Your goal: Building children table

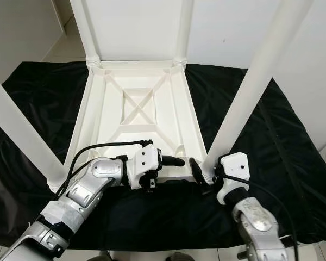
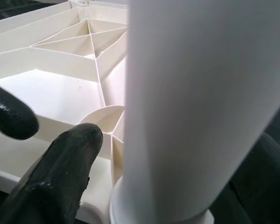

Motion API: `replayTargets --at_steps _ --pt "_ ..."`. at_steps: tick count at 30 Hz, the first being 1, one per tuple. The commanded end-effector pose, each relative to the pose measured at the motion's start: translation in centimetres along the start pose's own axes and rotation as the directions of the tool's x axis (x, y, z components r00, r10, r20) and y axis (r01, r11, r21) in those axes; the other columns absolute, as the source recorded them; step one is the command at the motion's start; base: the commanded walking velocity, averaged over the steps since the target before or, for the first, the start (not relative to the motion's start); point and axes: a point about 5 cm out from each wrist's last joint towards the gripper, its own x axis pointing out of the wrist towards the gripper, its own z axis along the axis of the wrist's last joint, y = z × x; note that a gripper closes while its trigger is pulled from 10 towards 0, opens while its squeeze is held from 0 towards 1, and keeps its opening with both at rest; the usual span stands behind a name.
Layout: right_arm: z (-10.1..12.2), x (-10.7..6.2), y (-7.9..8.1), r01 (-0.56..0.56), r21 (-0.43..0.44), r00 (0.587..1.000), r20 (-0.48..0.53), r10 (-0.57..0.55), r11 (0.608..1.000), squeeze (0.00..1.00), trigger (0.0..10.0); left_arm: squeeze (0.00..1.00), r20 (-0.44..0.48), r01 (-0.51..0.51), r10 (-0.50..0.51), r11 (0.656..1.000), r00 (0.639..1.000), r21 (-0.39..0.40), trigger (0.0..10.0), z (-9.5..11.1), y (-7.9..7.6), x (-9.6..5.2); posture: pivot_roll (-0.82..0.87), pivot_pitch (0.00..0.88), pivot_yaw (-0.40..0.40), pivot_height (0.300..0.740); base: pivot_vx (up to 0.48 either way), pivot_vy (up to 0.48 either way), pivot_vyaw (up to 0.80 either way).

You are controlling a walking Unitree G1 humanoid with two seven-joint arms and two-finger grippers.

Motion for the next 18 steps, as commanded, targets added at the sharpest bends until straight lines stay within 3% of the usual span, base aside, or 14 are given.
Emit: replayTargets --at_steps 1,2,3,4,16,17,18 --pt "-0.14 -0.04 -0.74 -0.027 -0.01 1.0 -0.012 0.027 1.0 0.0 8.8 0.0 -0.008 0.017 -0.017 1.0 1.0 0.014 10.0 -0.08 -0.26 -0.04 -0.09 0.0 0.001 0.74 0.0 0.0 0.0" --pt "-0.14 -0.04 -0.74 -0.027 -0.01 1.0 -0.012 0.027 1.0 0.0 8.8 0.0 -0.008 0.017 -0.017 1.0 1.0 0.014 10.0 -0.08 -0.26 -0.04 -0.09 0.0 0.001 0.74 0.0 0.0 0.0" --pt "-0.14 0.04 -0.99 -0.042 -0.017 0.999 -0.016 0.042 0.999 0.0 4.0 0.0 -0.009 0.017 -0.016 1.0 1.0 0.015 10.0 -0.08 -0.22 -0.05 -0.09 0.0 -0.001 0.74 0.0 0.0 0.0" --pt "-0.18 0.19 -1.1 -0.059 -0.018 0.998 -0.021 0.058 0.998 0.0 0.0 0.0 -0.009 0.014 -0.014 1.0 1.0 0.015 10.0 -0.06 -0.18 -0.03 -0.09 0.0 -0.003 0.74 0.0 0.0 0.0" --pt "-0.85 0.32 -0.85 -0.131 0.02 0.991 -0.034 0.132 0.991 0.0 0.0 0.0 -0.008 0.003 -0.003 1.0 1.0 0.013 10.0 -0.04 -0.17 -0.08 -0.08 0.0 -0.005 0.74 0.0 0.0 0.0" --pt "-0.8 0.26 -0.82 -0.128 0.041 0.991 -0.028 0.129 0.991 0.0 2.7 0.0 -0.009 0.003 -0.003 1.0 1.0 0.014 10.0 -0.05 -0.1 -0.11 -0.08 0.0 -0.005 0.74 0.0 0.0 0.0" --pt "-0.74 0.27 -0.78 -0.126 0.053 0.992 -0.023 0.128 0.991 0.0 10.0 0.0 -0.009 0.003 -0.003 1.0 1.0 0.014 10.0 -0.06 -0.09 -0.11 -0.08 0.0 -0.005 0.74 0.0 0.0 0.0"
